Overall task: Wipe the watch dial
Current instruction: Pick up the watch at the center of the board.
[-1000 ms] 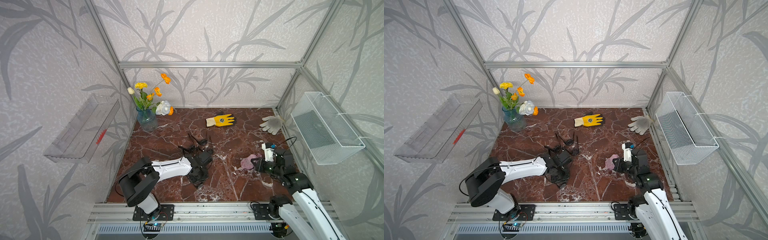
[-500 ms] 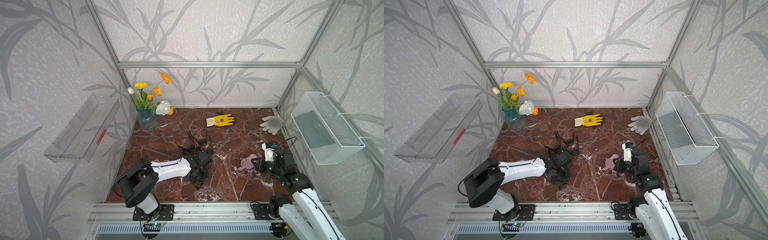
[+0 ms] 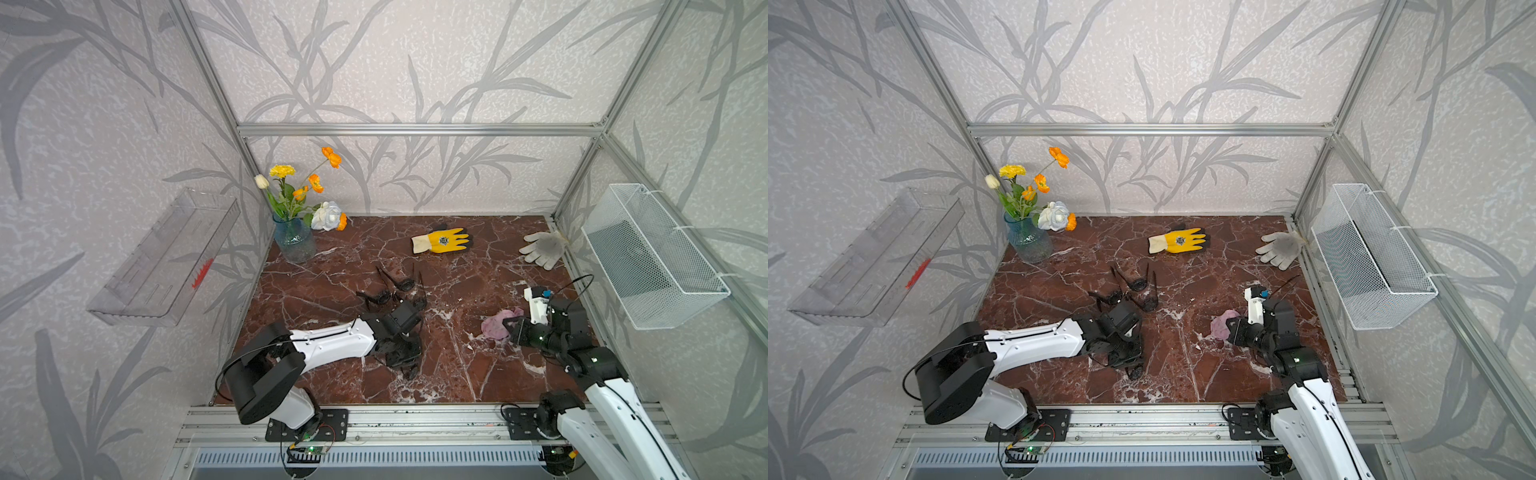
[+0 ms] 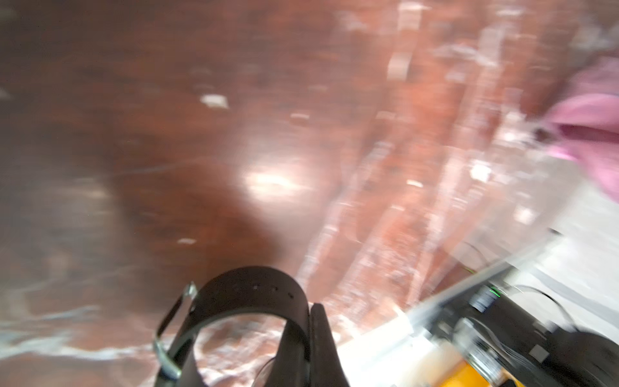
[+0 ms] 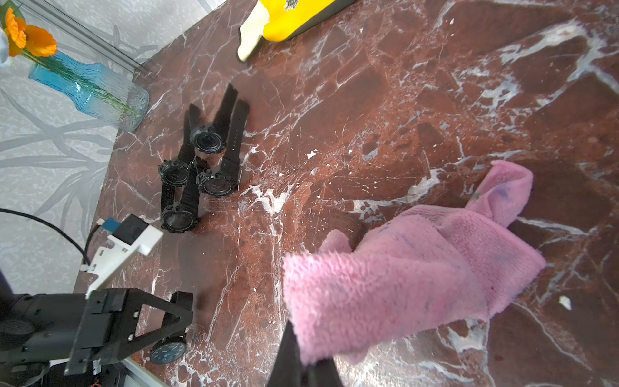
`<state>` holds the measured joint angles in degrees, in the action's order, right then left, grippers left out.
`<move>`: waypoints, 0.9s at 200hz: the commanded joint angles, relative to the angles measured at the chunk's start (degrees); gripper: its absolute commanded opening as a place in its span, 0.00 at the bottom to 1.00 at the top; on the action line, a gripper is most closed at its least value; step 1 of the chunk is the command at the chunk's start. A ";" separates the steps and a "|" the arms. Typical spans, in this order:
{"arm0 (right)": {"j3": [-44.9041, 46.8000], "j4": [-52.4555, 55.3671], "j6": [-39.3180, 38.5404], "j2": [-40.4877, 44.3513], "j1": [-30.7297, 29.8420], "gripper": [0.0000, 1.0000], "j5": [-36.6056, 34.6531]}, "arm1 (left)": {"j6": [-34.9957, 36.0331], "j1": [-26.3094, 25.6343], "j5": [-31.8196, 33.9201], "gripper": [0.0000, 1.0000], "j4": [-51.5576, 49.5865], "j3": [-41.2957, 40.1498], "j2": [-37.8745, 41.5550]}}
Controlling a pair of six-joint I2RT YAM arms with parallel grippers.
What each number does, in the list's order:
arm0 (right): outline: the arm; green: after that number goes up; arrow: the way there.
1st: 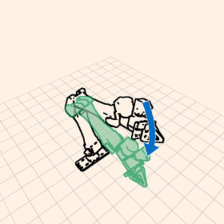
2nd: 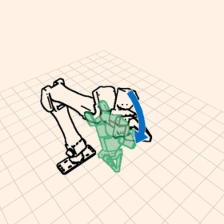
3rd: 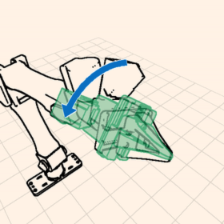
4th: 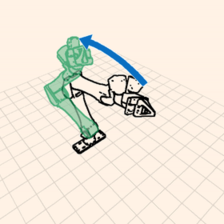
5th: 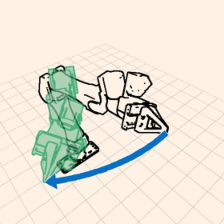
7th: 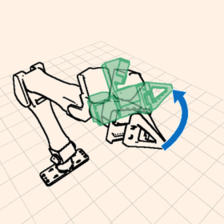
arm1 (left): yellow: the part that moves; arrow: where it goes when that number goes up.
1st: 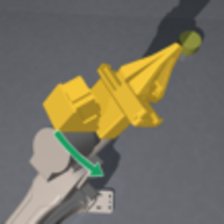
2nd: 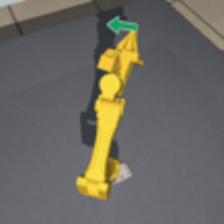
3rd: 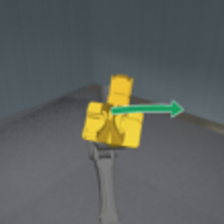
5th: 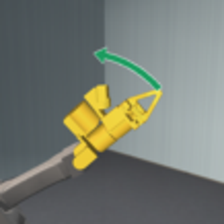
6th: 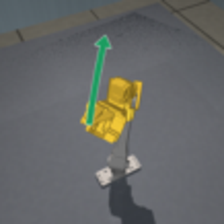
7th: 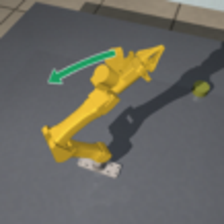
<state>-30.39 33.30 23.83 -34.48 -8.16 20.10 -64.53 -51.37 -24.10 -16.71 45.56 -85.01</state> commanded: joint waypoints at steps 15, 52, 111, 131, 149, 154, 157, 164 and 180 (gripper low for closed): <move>-3.09 0.34 -2.12 2.08 0.14 0.00 3.45 | -0.69 2.09 -12.10 0.00 14.98 5.65 3.88; -3.96 -5.85 -2.80 4.03 0.03 0.00 17.33 | -6.74 5.65 -17.74 0.00 26.03 8.07 4.96; -8.24 -8.39 -4.91 5.43 -10.44 0.00 15.55 | -18.61 8.79 -19.85 0.00 43.02 8.01 1.19; -8.74 -10.87 -4.96 4.64 -14.35 0.00 13.71 | -22.05 8.84 -19.46 0.00 47.45 8.27 -0.93; -9.29 -12.70 -5.26 2.86 -17.05 0.00 12.22 | -23.78 8.70 -19.28 0.00 49.91 8.80 -2.31; -9.67 -12.86 -5.51 2.38 -17.69 0.00 11.43 | -24.22 8.66 -19.15 0.00 50.68 8.84 -2.64; -9.77 -12.89 -5.73 2.06 -18.06 0.00 11.06 | -24.47 8.65 -19.05 0.00 51.03 8.89 -2.77; -10.09 -13.21 -6.13 1.31 -18.79 0.00 10.26 | -25.03 8.57 -18.88 0.00 51.78 8.87 -2.94; -10.50 -14.23 -6.60 -0.13 -20.16 0.00 8.82 | -25.04 8.30 -18.51 0.00 51.87 9.15 -3.14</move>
<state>-38.48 23.97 19.00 -33.08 -26.57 32.23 -87.24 -42.74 -42.30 29.54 52.66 -88.03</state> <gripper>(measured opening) 0.053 0.048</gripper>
